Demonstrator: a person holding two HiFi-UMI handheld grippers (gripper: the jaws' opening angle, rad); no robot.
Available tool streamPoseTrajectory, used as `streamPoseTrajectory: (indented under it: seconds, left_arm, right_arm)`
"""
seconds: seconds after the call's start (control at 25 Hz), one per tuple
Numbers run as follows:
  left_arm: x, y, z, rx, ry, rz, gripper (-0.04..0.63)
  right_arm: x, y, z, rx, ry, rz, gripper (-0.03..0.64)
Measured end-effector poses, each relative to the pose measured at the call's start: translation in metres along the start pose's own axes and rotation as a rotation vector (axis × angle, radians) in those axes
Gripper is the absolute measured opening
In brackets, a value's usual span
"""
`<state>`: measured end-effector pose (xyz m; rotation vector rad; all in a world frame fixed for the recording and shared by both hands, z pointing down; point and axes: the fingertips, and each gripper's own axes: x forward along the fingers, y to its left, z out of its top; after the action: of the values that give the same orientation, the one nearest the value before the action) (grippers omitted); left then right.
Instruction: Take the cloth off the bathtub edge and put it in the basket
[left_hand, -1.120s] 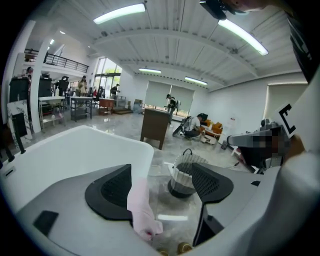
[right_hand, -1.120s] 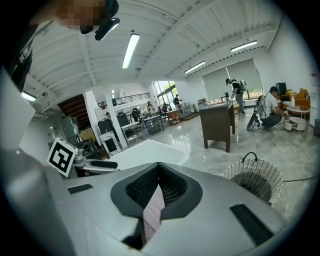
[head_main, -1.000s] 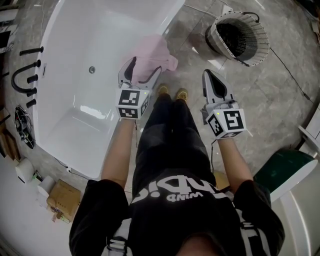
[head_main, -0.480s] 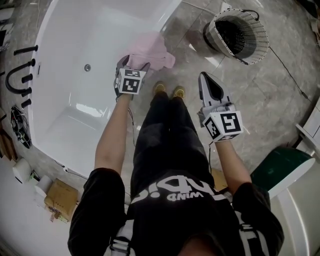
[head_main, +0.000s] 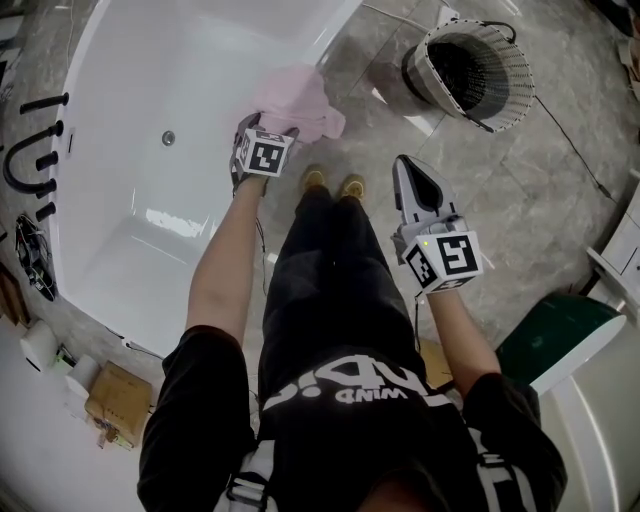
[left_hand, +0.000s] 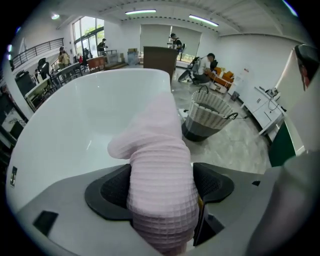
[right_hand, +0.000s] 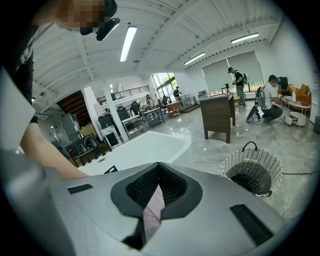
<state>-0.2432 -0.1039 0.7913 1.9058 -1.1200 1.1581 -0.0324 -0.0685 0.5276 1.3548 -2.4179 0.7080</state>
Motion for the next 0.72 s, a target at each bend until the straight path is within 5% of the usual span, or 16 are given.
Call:
streamPoseTrajectory:
  seconds: [0.72]
  left_arm:
    - [-0.031, 0.005, -0.003, -0.026, 0.005, 0.01, 0.236]
  right_arm:
    - [-0.009, 0.009, 0.008, 0.003, -0.009, -0.013, 0.011]
